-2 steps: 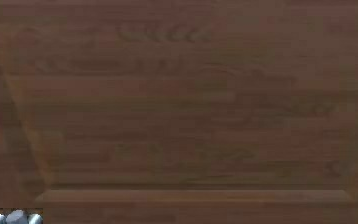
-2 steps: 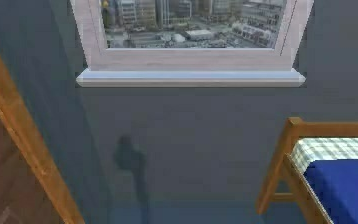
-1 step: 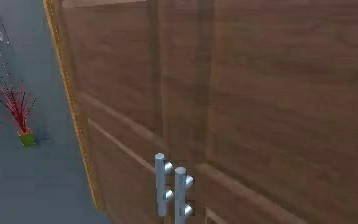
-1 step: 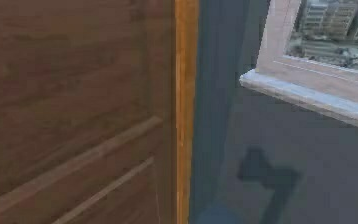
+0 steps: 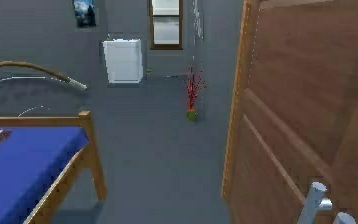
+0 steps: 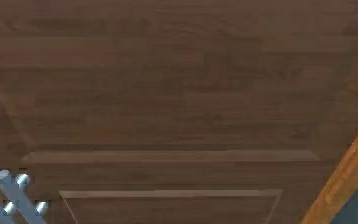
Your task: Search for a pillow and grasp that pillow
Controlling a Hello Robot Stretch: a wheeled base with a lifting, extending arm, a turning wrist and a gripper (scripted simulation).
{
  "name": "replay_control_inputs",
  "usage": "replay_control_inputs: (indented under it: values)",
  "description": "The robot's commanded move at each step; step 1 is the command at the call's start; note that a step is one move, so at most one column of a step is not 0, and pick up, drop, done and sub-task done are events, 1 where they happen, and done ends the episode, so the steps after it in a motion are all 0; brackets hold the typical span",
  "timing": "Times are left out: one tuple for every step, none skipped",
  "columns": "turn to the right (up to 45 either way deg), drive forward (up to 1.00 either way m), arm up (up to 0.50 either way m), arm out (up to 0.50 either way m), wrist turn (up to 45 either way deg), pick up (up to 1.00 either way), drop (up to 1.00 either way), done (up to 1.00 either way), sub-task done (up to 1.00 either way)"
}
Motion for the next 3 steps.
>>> replay_control_inputs:
  values:
    - [-45.0, 0.00, 0.00, 0.00, 0.0, 0.00, 0.00, 0.00, 0.00]
    - [-45.0, 0.00, 0.00, 0.00, 0.0, 0.00, 0.00, 0.00, 0.00]
    - [0.0, 0.15, 0.00, 0.00, 0.0, 0.00, 0.00, 0.00, 0.00]
